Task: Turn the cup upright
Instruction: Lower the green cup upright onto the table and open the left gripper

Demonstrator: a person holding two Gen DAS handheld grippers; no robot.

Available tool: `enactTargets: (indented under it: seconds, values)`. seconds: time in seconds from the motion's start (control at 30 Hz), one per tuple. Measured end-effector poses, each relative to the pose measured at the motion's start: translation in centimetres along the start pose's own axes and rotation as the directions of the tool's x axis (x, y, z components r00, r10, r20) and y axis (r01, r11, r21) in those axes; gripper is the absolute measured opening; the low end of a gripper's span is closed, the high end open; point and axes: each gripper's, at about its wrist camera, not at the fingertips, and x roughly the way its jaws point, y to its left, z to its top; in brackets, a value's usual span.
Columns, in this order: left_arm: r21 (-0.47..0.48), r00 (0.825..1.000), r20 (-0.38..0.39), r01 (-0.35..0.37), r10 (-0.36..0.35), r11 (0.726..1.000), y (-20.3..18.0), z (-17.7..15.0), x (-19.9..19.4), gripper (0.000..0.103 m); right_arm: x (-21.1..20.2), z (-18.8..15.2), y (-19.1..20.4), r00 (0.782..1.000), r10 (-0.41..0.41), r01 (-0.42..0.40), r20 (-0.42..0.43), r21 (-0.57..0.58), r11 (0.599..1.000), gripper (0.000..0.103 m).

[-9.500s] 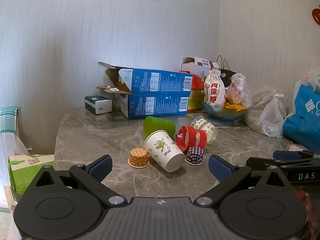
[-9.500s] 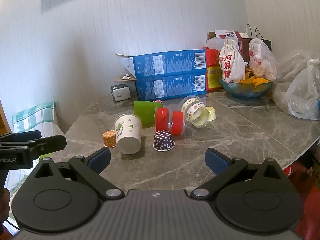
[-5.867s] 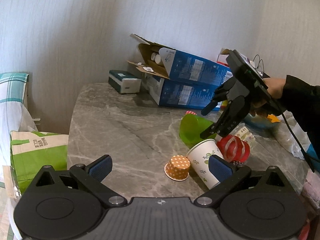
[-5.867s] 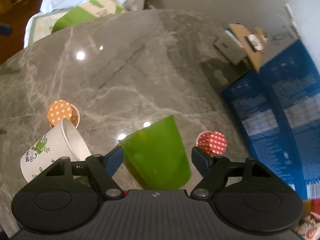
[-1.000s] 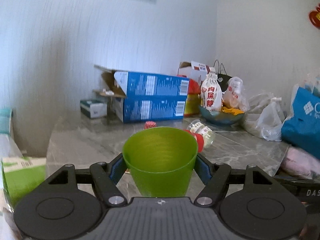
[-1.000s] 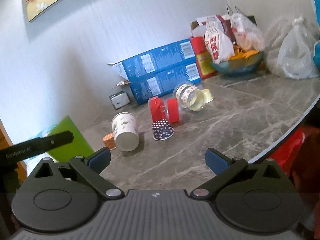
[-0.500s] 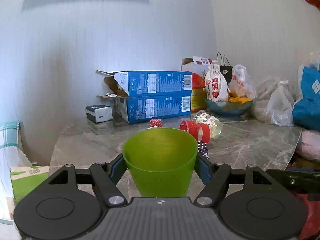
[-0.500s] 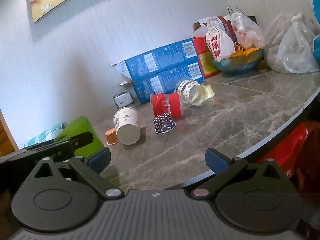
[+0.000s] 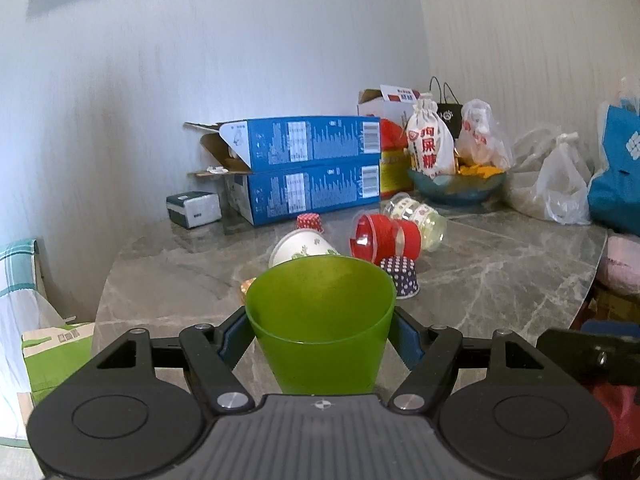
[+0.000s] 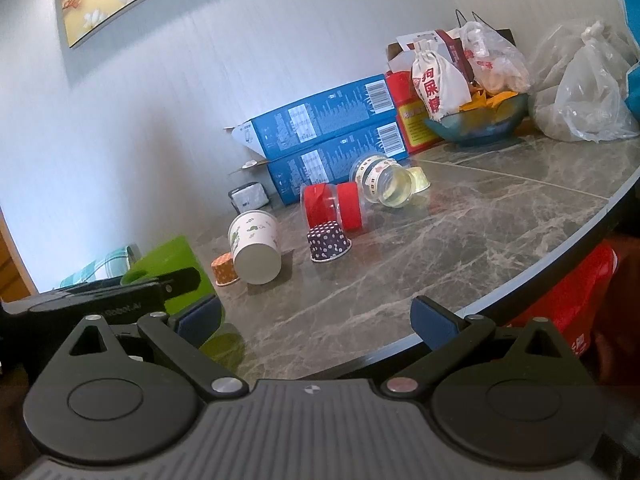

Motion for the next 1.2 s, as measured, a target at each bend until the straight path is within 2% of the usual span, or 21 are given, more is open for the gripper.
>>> enactTargets:
  seconds: [0.37, 0.4, 0.47, 0.53, 0.67, 0.83, 1.03, 1.2]
  values:
    - [0.016, 1.000, 0.002, -0.001, 0.001, 1.000, -0.1, -0.6, 0.2, 0.076, 0.2, 0.0, 0.4, 1.000, 0.004, -0.004, -0.006, -0.020, 1.000, 0.102]
    - [0.020, 1.000, 0.003, 0.002, -0.002, 1.000, -0.1, -0.6, 0.2, 0.079, 0.3, -0.1, 0.4, 1.000, 0.002, -0.002, -0.007, -0.025, 1.000, 0.102]
    - [0.026, 1.000, -0.005, 0.013, -0.013, 1.000, -0.2, -0.8, 0.4, 0.091, 0.4, -0.1, 0.4, 1.000, 0.005, -0.005, -0.012, -0.029, 1.000, 0.102]
    - [0.039, 1.000, -0.002, 0.016, -0.016, 0.999, -0.4, -1.0, 0.5, 0.095, 0.5, -0.1, 0.4, 1.000, 0.005, -0.005, -0.015, -0.029, 1.000, 0.102]
    - [0.035, 0.999, -0.008, 0.043, -0.042, 0.998, -0.2, -1.5, 0.7, 0.100, 0.6, -0.1, 0.3, 1.000, 0.005, -0.005, -0.020, -0.029, 1.000, 0.102]
    - [0.021, 0.998, -0.031, 0.050, -0.049, 0.999, 0.5, -2.7, 0.8, 0.100, 0.4, -0.2, 0.4, 1.000, 0.004, -0.005, -0.023, -0.035, 0.999, 0.102]
    - [-0.023, 0.999, 0.021, 0.042, -0.041, 0.999, 2.7, -3.9, -2.8, 0.100, -0.3, -0.2, 0.6, 1.000, -0.001, 0.001, -0.014, -0.051, 0.999, 0.102]
    - [-0.041, 0.998, 0.043, 0.054, -0.053, 0.998, 4.8, -1.6, -7.0, 0.100, -2.1, 1.4, 2.9, 1.000, 0.001, 0.001, 0.017, -0.142, 0.990, 0.102]
